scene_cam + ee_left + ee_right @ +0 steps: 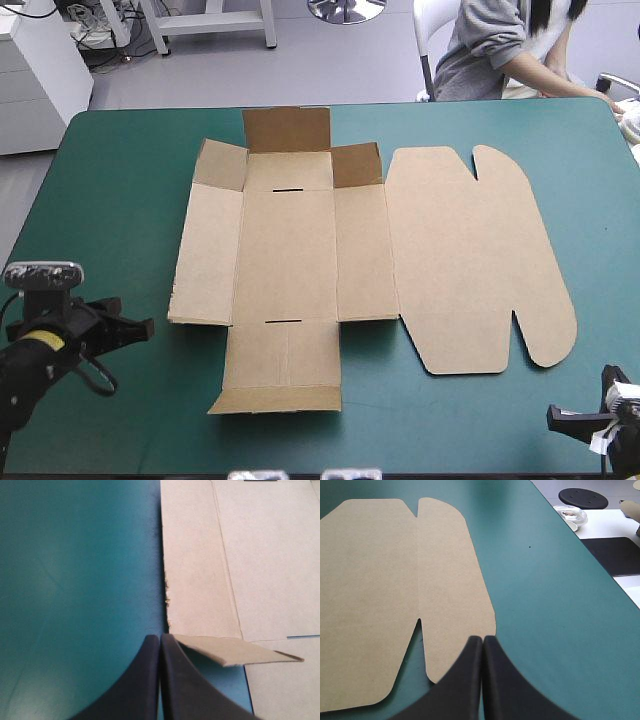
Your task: Fold the box
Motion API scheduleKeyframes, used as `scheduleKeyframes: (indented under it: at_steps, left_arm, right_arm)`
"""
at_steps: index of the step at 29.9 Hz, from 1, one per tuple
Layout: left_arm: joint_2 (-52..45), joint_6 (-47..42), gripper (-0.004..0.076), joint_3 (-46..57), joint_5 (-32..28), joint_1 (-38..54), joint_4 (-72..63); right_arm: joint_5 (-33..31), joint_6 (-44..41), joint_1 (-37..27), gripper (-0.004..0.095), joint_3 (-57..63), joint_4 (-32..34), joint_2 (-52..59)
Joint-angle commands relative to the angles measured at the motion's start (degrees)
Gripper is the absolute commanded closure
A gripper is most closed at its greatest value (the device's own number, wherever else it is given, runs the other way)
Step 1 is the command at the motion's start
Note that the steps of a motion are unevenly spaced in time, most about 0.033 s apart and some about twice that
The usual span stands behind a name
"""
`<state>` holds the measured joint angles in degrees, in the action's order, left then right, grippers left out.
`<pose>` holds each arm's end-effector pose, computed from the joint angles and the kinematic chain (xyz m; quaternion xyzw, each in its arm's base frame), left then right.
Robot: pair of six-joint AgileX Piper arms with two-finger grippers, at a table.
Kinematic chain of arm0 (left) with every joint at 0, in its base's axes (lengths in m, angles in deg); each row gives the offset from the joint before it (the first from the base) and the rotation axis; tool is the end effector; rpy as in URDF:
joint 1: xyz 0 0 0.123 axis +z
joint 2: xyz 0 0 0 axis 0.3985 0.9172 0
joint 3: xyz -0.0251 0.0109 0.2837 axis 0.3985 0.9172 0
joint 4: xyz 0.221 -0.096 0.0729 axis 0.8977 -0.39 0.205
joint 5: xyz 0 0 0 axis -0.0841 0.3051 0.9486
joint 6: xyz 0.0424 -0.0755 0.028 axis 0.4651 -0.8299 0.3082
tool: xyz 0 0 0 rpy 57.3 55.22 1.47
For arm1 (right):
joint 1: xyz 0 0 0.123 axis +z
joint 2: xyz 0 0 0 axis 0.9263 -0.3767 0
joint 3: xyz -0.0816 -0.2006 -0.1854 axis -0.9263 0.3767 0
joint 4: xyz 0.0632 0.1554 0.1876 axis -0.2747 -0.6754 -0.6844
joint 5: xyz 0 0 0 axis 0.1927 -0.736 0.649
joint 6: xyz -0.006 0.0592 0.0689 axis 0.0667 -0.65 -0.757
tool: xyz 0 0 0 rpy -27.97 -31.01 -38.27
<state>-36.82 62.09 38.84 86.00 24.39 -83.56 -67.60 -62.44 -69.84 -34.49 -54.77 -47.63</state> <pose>0.1214 -0.0075 0.3405 0.0279 0.9030 -0.0373 0.4271 0.0093 -0.0098 0.2759 0.0322 0.8033 -0.0614 0.5916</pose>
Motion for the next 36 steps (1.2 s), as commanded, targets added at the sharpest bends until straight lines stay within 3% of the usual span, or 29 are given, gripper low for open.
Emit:
scheduleKeyframes:
  at_steps: [1,4,11,17,23,36]
  left_arm:
    - [8.11,6.81,0.0733,-5.57,-2.62,0.09,-7.30]
    - [15.51,13.71,0.0730,-9.06,-0.55,0.19,-13.05]
    - [31.12,18.63,0.0730,-18.03,5.31,1.12,-19.94]
    - [43.21,24.40,0.0730,-28.12,23.80,12.42,-27.48]
    - [48.80,25.13,0.0731,-30.29,24.33,24.46,-38.95]
    - [58.83,25.16,0.0731,-30.29,24.70,22.65,-37.50]
  right_arm:
    - [3.91,0.02,-0.46,0.0927,-1.55,0.45,1.73]
    - [3.91,0.02,-0.46,0.0927,-1.55,0.45,1.73]
    - [3.91,0.02,-0.46,0.0927,-1.55,0.45,1.73]
    - [3.91,0.02,-0.46,0.0927,-1.55,0.45,1.73]
    - [3.91,0.02,-0.46,0.0927,-1.55,0.45,1.73]
    - [3.91,0.02,-0.46,0.0927,-1.55,0.45,1.73]
